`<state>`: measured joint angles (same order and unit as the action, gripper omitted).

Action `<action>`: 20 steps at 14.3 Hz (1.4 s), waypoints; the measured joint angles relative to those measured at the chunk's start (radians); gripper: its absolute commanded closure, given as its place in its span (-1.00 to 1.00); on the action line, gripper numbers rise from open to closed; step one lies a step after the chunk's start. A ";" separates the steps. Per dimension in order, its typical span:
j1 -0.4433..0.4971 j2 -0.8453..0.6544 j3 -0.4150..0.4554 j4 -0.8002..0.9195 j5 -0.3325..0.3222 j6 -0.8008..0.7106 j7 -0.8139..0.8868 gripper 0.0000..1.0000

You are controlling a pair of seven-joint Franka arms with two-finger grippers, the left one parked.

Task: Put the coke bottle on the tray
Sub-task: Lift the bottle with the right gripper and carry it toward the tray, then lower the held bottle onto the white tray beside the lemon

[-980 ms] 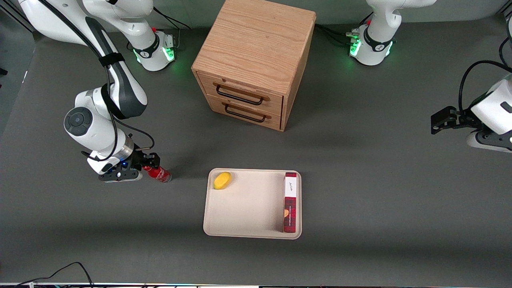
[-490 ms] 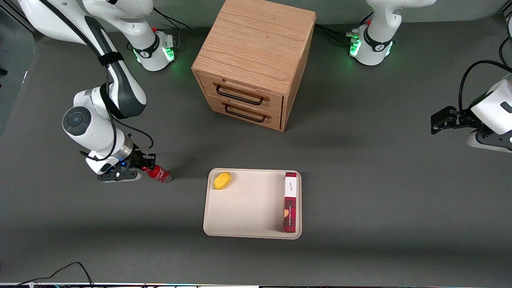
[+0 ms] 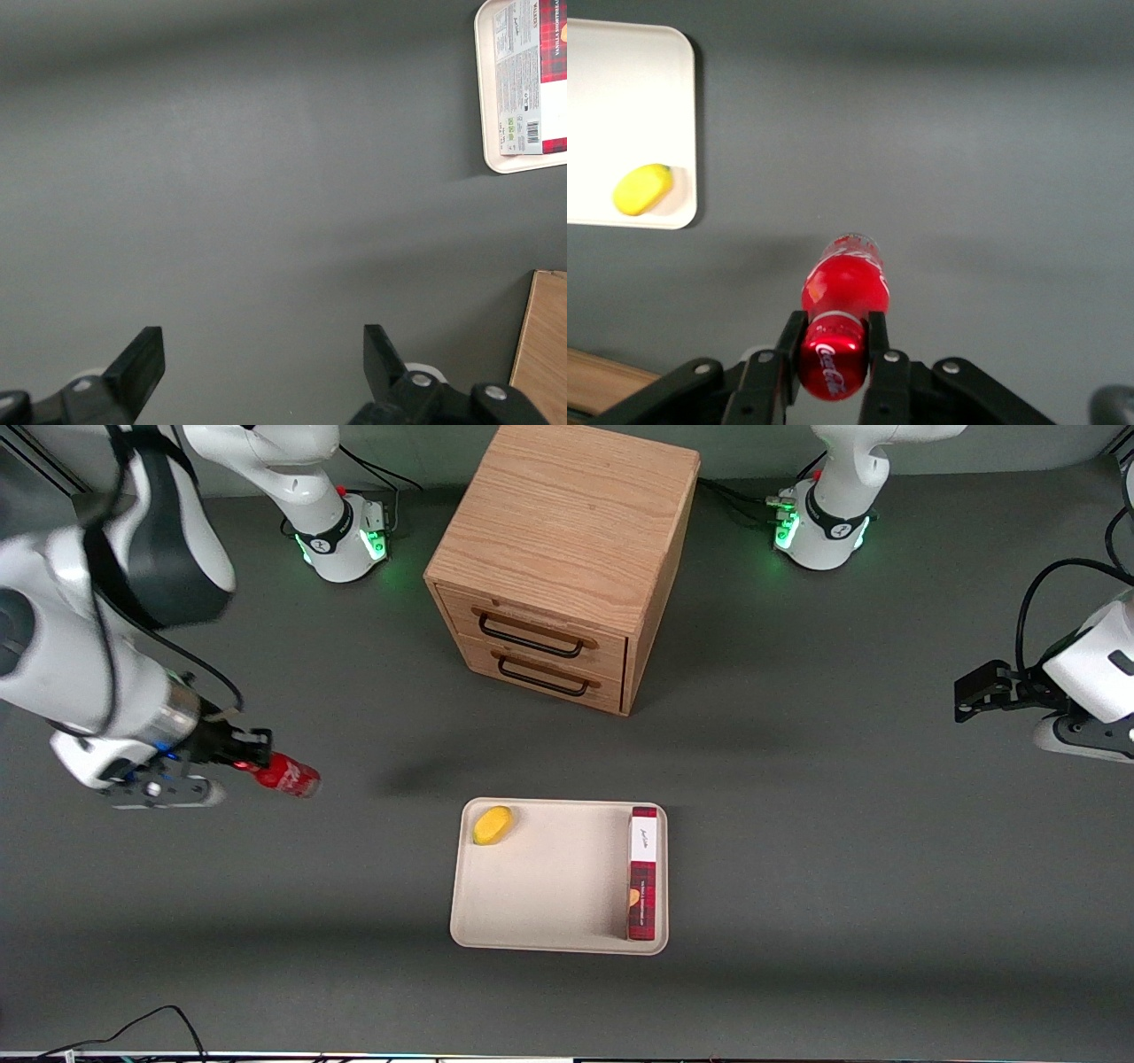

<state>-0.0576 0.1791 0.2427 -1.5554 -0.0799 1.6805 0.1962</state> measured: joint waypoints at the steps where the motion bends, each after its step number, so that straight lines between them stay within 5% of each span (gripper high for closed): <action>1: 0.000 -0.008 0.000 0.042 0.000 -0.058 0.000 1.00; 6: 0.028 0.040 0.004 0.066 0.000 -0.079 0.005 1.00; 13: 0.241 0.277 0.008 0.225 -0.002 0.098 0.273 1.00; 20: 0.290 0.503 -0.018 0.375 -0.038 0.296 0.315 1.00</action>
<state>0.2324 0.6821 0.2243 -1.1805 -0.1178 1.9769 0.5114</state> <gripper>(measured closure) 0.687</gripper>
